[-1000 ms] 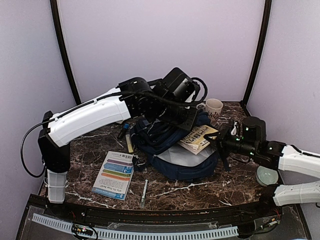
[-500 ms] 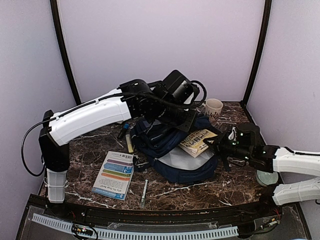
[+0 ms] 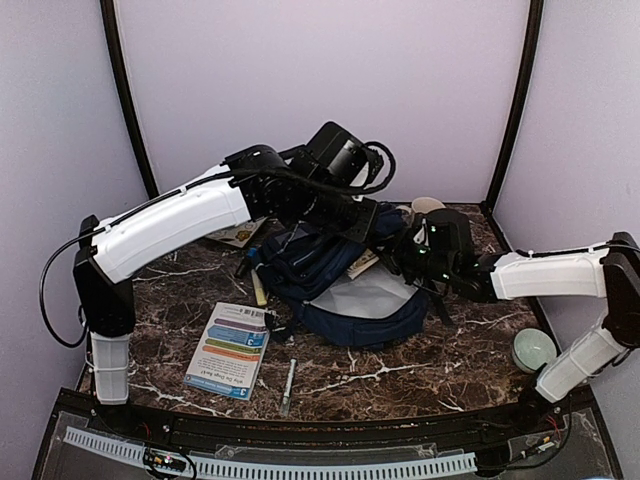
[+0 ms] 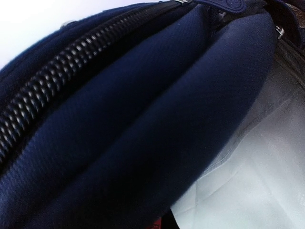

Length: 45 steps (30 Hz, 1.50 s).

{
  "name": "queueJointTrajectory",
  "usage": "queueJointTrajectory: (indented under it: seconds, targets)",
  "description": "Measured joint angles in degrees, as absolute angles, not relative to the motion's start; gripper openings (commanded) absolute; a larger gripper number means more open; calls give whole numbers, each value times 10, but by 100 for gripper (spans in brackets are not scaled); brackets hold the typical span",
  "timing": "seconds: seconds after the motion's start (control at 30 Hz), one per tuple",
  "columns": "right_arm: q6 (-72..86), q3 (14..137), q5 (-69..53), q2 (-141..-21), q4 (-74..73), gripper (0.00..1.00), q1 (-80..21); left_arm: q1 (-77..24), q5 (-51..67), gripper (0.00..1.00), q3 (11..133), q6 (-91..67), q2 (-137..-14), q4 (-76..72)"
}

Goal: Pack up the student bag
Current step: Place the book in the largest pocket of the bag, then place the largest pocket of the bag in the student bag.

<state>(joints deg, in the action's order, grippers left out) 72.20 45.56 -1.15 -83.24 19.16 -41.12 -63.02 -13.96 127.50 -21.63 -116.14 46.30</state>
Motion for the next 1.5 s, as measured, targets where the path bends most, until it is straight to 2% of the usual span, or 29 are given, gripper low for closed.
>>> queueJointTrajectory:
  seconds: [0.27,0.3,0.37,0.4,0.43,0.47,0.5,0.73,1.13,1.37,1.5]
  targets:
    - [707,451,-22,-844,202,5,-411,-626,-140,0,1246,-227,-1158,462]
    - [705,448,-22,-843,201,11,-411,-626,-140,0,1243,-227,-1157,461]
    - [703,445,-22,-843,199,42,-411,-627,-139,0,1240,-227,-1156,459]
    - [703,445,-23,-843,200,62,-411,-627,-139,0,1240,-227,-1156,459]
    - [701,445,-25,-842,202,78,-411,-627,-139,0,1240,-227,-1155,458]
    - [701,446,-27,-841,201,91,-411,-627,-139,0,1240,-227,-1155,458]
    - [701,447,-28,-839,192,99,-411,-627,-139,0,1240,-228,-1154,457]
    - [687,450,-26,-788,77,100,-410,-625,-133,0,1237,-232,-1153,450]
    - [665,431,30,-550,-206,100,-409,-625,-96,0,1203,-247,-1153,429]
    - [671,418,81,-404,-318,100,-409,-625,-56,0,1124,-266,-1153,378]
    - [681,402,91,-359,-344,100,-409,-626,-34,9,1074,-286,-1155,356]
